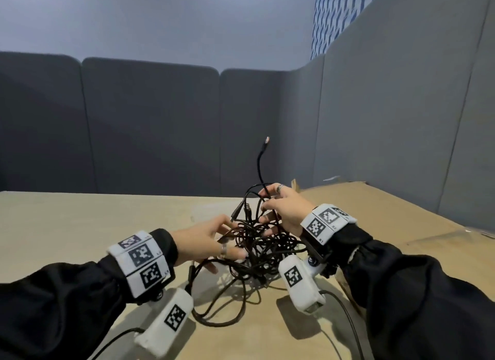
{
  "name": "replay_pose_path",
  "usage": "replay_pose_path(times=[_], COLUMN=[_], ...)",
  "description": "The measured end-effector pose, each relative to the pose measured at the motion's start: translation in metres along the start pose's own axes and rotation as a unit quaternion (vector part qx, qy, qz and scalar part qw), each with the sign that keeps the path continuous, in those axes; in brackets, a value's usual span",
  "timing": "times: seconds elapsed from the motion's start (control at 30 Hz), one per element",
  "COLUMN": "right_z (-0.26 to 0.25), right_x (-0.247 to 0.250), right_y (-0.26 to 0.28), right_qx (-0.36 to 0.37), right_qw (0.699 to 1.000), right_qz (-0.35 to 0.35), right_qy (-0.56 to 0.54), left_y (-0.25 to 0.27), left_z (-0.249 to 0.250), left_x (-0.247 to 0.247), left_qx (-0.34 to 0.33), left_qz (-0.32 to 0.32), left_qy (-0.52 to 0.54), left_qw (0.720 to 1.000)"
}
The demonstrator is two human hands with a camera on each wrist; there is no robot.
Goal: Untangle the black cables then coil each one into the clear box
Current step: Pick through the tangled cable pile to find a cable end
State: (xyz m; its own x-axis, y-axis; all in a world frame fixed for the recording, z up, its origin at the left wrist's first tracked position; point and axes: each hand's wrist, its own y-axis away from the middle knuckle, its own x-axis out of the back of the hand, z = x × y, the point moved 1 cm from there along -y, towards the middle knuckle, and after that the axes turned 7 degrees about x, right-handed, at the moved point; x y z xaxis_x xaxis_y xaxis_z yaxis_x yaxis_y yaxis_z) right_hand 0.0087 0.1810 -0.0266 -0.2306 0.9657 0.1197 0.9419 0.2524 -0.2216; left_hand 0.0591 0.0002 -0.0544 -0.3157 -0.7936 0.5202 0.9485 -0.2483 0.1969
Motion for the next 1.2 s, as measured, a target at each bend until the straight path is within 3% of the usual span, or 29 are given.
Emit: replay_pose_path(times=[0.07, 0.2, 0.43, 0.63, 0.7, 0.73, 0.83, 0.87, 0.93, 1.0, 1.07, 1.2], right_z=[-0.001, -0.008, -0.013, -0.011, -0.019, -0.025, -0.050, -0.058, -0.068, -0.064, -0.052, -0.050], right_x=[0.002, 0.014, 0.031, 0.040, 0.044, 0.045, 0.037, 0.029, 0.009, -0.014, -0.027, -0.028], right_y=[0.001, 0.006, 0.006, 0.003, 0.008, 0.013, 0.029, 0.033, 0.036, 0.031, 0.019, 0.005], right_qx=[-0.007, 0.008, -0.029, -0.001, 0.000, -0.004, 0.037, 0.078, 0.186, 0.255, 0.251, 0.213], right_qw=[1.000, 0.999, 0.997, 0.960, 0.930, 0.897, 0.749, 0.726, 0.755, 0.794, 0.810, 0.826], right_qz=[0.001, 0.017, 0.056, 0.027, 0.026, 0.015, 0.022, 0.037, 0.017, -0.090, -0.168, -0.184], right_qy=[-0.030, -0.026, 0.045, 0.278, 0.367, 0.442, 0.661, 0.682, 0.629, 0.544, 0.503, 0.489], left_y=[-0.005, -0.006, 0.004, 0.007, 0.008, 0.008, 0.010, 0.010, 0.010, 0.011, 0.013, 0.015], left_z=[0.000, 0.004, 0.005, 0.005, 0.007, 0.009, 0.013, 0.015, 0.020, 0.027, 0.032, 0.024], left_x=[-0.002, 0.012, 0.033, 0.035, 0.035, 0.035, 0.032, 0.031, 0.029, 0.026, 0.024, 0.024], left_qx=[-0.004, -0.029, -0.020, -0.013, -0.012, -0.008, 0.001, -0.001, -0.011, -0.038, -0.066, -0.090], left_qz=[0.041, 0.096, 0.050, 0.049, 0.063, 0.071, 0.080, 0.081, 0.079, 0.066, 0.048, 0.056], left_qy=[-0.042, 0.002, 0.153, 0.179, 0.160, 0.152, 0.156, 0.159, 0.173, 0.192, 0.193, 0.158], left_qw=[0.998, 0.995, 0.987, 0.983, 0.985, 0.986, 0.985, 0.984, 0.982, 0.978, 0.978, 0.982])
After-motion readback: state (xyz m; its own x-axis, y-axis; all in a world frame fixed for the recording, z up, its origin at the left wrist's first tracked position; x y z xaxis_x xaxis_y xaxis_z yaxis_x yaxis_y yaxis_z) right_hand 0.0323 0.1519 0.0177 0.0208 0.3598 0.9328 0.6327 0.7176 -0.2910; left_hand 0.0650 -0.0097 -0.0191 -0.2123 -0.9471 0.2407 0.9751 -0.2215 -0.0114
